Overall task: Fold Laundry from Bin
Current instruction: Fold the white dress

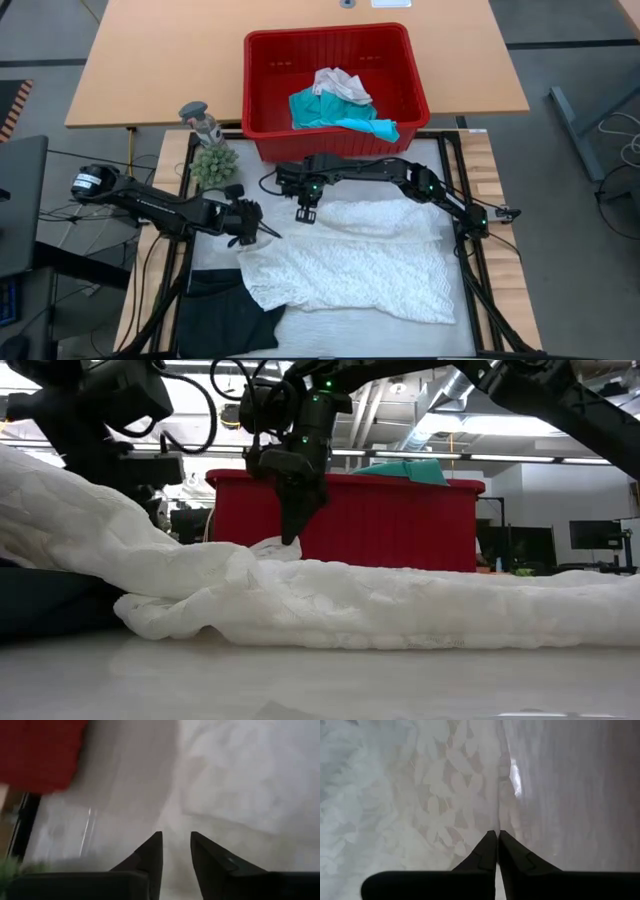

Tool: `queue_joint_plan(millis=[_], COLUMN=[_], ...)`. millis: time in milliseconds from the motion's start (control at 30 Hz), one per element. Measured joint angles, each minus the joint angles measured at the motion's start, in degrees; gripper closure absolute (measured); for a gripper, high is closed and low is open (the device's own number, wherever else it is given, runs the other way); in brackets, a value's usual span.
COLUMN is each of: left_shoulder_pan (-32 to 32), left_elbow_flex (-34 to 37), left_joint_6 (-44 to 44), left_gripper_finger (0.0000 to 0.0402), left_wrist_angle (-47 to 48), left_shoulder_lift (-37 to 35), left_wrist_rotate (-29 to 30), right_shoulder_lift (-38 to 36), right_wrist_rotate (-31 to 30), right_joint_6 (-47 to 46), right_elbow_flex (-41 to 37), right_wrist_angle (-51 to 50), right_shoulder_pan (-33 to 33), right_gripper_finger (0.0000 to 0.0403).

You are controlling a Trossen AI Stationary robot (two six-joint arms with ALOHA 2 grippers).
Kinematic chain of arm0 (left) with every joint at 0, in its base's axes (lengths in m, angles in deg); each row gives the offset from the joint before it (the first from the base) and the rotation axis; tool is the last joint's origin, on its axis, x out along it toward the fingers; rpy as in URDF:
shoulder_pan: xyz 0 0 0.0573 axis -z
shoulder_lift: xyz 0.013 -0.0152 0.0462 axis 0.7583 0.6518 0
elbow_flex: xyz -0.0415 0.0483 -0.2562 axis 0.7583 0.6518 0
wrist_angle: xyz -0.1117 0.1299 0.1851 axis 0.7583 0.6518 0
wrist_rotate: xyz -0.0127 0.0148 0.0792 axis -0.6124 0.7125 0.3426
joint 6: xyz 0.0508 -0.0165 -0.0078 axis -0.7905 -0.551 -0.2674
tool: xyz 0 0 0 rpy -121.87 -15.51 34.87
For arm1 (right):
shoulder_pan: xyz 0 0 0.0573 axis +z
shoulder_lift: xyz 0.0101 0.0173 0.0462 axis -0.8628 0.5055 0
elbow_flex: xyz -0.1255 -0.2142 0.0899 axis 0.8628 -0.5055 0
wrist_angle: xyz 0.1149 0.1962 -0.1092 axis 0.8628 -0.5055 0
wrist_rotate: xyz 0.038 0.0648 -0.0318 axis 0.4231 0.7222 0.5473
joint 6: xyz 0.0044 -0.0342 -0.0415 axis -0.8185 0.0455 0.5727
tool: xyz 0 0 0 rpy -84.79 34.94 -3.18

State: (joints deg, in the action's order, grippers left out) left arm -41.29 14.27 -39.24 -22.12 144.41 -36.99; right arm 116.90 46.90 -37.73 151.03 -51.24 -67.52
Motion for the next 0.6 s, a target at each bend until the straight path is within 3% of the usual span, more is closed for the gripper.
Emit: queue_joint_plan(millis=[233,467,600], left_shoulder_pan=[1.00,5.28,5.75], left_elbow_flex=[0.00,6.11,9.86], left_joint_6=[13.11,14.27,17.82], left_gripper_finger=[0.0305,0.0318,0.0328], left_wrist_angle=[-1.77,-28.83,-33.64], left_shoulder_lift=[-3.31,-5.15,-4.46], left_wrist_rotate=[-1.75,-3.08,-3.70], right_shoulder_lift=[0.00,0.04,0.33], right_wrist_rotate=[0.00,0.94,2.63], right_joint_6=[-0.02,0.00,0.02], right_elbow_flex=[0.00,0.00,-0.37], right_wrist_angle=[0.04,0.11,0.54], right_shoulder_pan=[-0.02,-0.04,0.12], right_gripper_finger=[0.0336,0.0331,0.0330])
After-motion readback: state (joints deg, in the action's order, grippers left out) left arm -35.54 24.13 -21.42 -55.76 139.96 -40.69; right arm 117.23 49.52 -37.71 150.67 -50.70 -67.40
